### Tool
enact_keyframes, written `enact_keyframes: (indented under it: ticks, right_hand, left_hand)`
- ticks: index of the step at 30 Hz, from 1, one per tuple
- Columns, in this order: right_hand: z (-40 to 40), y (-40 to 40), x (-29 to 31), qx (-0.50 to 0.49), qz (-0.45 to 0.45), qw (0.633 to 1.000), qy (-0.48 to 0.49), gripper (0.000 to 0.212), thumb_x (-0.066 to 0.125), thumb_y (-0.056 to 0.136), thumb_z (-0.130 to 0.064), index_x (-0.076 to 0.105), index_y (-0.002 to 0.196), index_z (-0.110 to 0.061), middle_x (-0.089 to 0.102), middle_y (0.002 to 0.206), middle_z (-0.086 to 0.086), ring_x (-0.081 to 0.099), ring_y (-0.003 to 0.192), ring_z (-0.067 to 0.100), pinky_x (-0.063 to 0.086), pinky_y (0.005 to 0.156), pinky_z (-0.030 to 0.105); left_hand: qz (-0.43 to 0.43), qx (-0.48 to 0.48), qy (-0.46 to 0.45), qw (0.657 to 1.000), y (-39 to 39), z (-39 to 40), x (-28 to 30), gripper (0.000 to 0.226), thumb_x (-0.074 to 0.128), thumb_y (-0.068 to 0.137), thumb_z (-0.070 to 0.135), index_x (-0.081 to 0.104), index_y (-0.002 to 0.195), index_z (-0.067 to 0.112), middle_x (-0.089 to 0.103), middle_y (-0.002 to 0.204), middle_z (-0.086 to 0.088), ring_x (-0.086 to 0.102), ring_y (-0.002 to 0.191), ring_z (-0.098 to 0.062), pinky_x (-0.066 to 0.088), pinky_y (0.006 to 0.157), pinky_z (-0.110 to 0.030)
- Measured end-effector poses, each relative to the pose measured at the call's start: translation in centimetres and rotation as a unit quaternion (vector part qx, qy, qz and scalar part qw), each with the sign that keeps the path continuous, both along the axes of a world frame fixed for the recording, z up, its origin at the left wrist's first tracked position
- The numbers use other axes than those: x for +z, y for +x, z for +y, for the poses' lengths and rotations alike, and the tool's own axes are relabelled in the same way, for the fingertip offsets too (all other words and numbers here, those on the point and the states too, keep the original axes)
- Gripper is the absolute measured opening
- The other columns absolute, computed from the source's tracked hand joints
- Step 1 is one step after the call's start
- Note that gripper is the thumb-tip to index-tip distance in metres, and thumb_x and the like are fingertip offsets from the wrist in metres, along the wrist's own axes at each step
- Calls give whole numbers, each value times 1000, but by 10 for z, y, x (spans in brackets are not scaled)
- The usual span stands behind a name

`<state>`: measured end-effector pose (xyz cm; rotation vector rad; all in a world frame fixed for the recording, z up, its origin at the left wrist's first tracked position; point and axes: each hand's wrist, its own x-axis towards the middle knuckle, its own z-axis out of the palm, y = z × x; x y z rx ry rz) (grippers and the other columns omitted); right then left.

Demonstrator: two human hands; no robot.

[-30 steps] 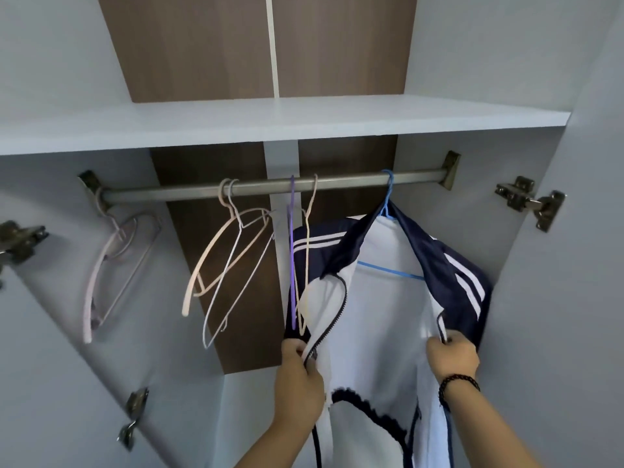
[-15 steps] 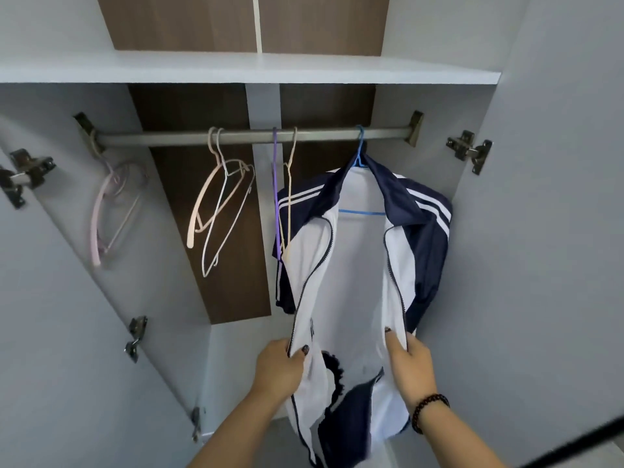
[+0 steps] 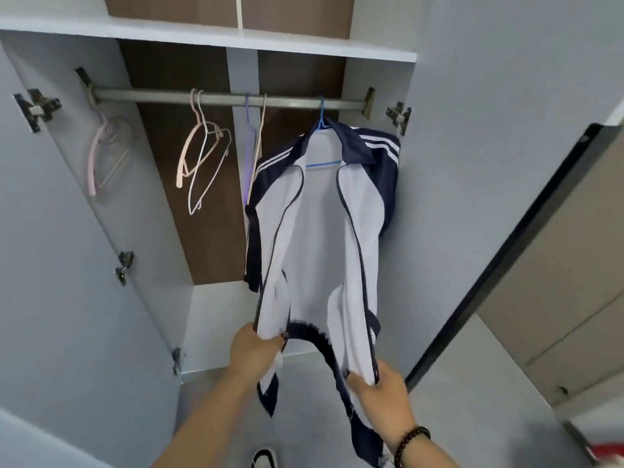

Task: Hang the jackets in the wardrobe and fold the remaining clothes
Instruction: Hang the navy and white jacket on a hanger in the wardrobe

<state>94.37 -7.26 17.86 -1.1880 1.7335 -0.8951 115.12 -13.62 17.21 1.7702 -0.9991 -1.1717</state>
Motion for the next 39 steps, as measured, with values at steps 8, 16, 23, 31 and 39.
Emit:
enact_keyframes:
  ticks: [8, 16, 23, 31, 39]
  right_hand:
    - [73, -34, 17, -18, -26, 999, -4, 16, 70, 83, -20, 63, 82, -5, 59, 68, 8, 49, 56, 15, 42, 49, 23]
    - [92, -29, 28, -36, -187, 974, 120, 19, 49, 97, -18, 60, 83, -9, 45, 74, 9, 47, 63, 22, 47, 54, 26]
    - [83, -4, 24, -136, -375, 908, 131, 14, 63, 89, -5, 66, 95, 8, 62, 85, 15, 59, 69, 24, 55, 58, 25]
    - [87, -6, 20, -197, -370, 901, 111, 12, 70, 82, -2, 67, 79, 10, 65, 66, 13, 63, 65, 24, 56, 54, 22]
    - [100, 6, 28, -164, -469, 854, 155, 12, 64, 83, 11, 61, 93, 6, 69, 82, 16, 64, 76, 18, 57, 64, 20]
  left_hand:
    - [187, 5, 89, 978, -30, 55, 4, 22, 74, 85, 21, 68, 97, 4, 73, 88, -12, 66, 76, -24, 54, 65, -31]
    - [506, -53, 138, 850, -38, 93, 27, 49, 70, 81, 23, 53, 123, 3, 65, 119, -26, 69, 94, -26, 58, 77, -37]
    - [493, -10, 101, 864, -14, 101, 50, 28, 77, 73, 19, 61, 95, 11, 63, 76, -6, 54, 59, -12, 39, 54, -25]
    - [257, 210, -46, 942, -20, 101, 45, 32, 66, 89, 35, 70, 72, 8, 65, 59, -1, 53, 61, -13, 44, 67, -24]
    - [301, 112, -36, 946, -23, 118, 58, 13, 69, 86, 2, 77, 91, 10, 71, 73, 0, 57, 60, -7, 52, 62, -18]
